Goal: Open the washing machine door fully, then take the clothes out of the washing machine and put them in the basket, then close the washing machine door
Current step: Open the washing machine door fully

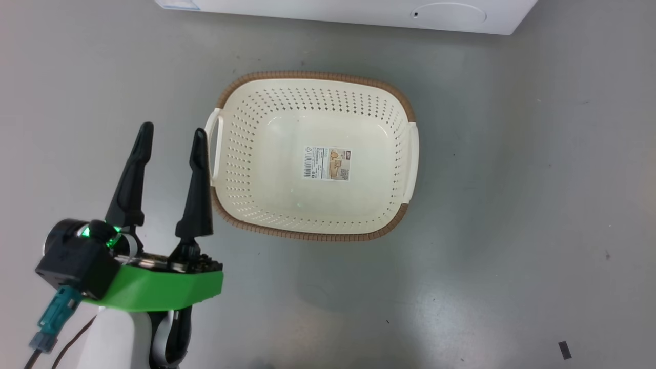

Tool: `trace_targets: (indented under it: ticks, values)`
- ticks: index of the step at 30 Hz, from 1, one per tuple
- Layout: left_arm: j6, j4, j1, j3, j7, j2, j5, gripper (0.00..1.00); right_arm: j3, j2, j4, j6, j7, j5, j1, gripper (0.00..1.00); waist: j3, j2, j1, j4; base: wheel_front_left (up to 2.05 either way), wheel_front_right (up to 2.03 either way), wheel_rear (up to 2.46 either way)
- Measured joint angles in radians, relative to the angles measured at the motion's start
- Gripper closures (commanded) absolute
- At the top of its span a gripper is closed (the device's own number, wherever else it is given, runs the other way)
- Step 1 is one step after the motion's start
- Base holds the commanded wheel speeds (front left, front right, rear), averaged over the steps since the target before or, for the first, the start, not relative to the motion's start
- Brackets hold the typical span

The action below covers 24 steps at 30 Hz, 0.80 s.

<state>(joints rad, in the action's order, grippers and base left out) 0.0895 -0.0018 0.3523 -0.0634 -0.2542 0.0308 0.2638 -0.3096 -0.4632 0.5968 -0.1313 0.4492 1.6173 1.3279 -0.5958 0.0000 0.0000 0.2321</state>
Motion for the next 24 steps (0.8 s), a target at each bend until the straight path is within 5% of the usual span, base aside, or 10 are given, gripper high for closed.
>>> trace_targets:
  ticks: [24]
  values:
    - [-0.019, -0.005, 0.001, -0.028, 0.000, -0.006, 0.040, 0.00, -0.035, 0.013, 0.097, 0.000, 0.055, -0.044, 0.096, 1.00, -0.031, 0.0000, 0.0000, 0.059, 0.00, 0.00, 0.00]
